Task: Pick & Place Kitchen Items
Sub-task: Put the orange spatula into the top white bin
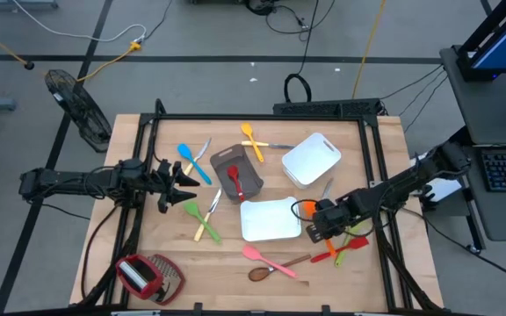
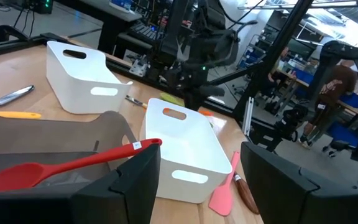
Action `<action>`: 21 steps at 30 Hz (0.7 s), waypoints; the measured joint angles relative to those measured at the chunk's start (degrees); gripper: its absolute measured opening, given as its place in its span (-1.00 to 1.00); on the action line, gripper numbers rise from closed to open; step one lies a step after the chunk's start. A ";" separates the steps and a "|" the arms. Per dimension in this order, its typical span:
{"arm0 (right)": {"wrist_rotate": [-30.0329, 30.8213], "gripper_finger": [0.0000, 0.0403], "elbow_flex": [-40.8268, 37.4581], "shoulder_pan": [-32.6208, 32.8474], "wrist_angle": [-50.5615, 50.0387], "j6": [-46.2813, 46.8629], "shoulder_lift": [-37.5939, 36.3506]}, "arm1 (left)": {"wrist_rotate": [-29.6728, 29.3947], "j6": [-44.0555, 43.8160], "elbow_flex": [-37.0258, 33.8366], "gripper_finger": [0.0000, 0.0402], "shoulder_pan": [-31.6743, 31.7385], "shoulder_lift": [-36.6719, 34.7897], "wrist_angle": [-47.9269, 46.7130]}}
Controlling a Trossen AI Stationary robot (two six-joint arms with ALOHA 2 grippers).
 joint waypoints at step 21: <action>18.85 -0.85 0.08 -3.49 8.43 15.76 -17.67 | 0.00 0.02 0.00 0.13 -0.01 0.00 0.02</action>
